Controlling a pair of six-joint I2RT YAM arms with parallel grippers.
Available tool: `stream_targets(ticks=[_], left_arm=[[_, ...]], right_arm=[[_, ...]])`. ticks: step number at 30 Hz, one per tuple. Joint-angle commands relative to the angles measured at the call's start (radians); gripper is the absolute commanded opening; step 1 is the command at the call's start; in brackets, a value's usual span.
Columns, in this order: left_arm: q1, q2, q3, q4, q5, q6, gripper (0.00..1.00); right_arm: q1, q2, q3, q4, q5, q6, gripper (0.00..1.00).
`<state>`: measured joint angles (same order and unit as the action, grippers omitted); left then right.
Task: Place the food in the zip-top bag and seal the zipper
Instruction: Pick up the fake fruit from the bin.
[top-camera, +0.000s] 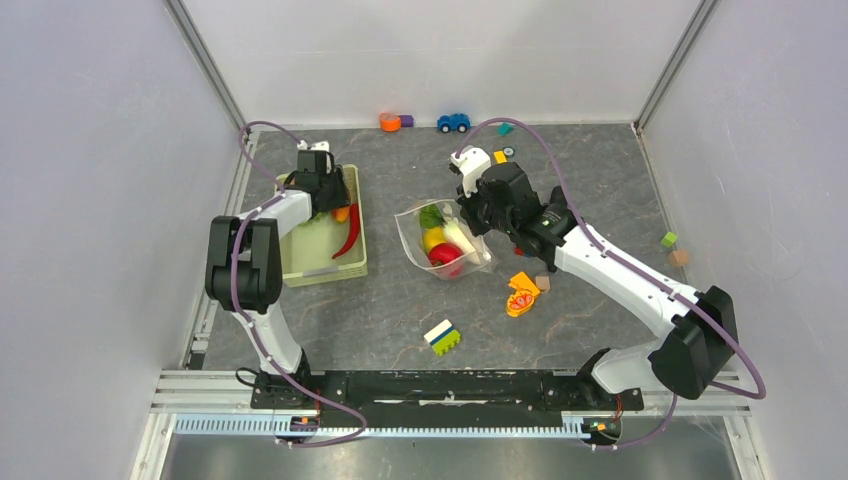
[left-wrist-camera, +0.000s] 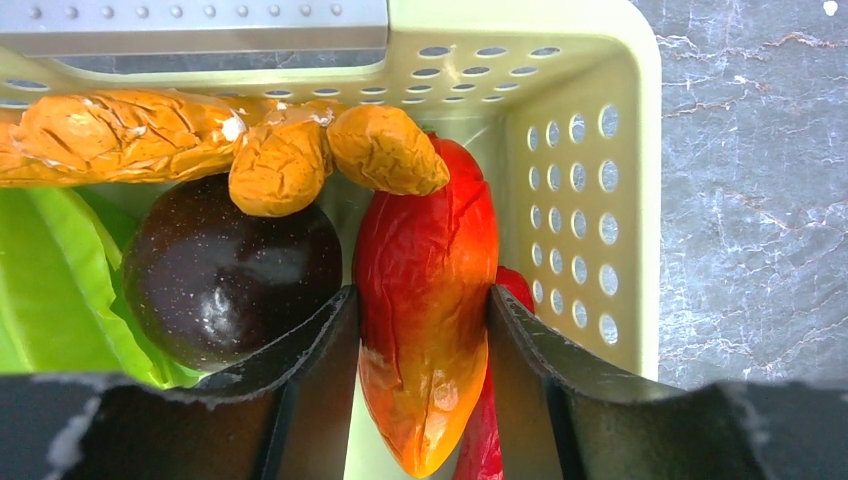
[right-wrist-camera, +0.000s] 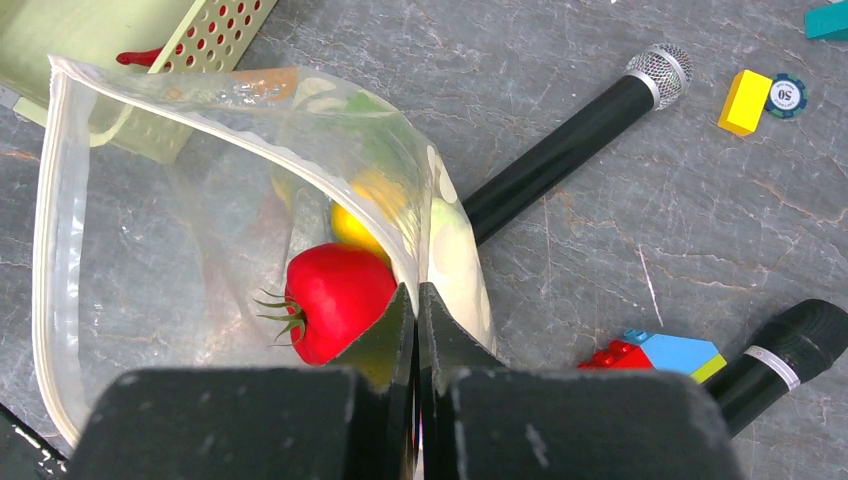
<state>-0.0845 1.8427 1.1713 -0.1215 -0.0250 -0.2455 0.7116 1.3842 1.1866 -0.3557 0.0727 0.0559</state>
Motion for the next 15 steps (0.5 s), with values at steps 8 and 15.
stream_targets(ticks=[8, 15], left_arm=[[0.008, -0.257, -0.203, 0.232, 0.064, -0.018, 0.14], [0.005, -0.539, -0.424, 0.505, 0.205, -0.082, 0.14]], right_arm=[[0.003, -0.04, -0.005, 0.028, -0.001, 0.012, 0.0], [0.002, -0.045, -0.009, 0.031, -0.035, 0.027, 0.0]])
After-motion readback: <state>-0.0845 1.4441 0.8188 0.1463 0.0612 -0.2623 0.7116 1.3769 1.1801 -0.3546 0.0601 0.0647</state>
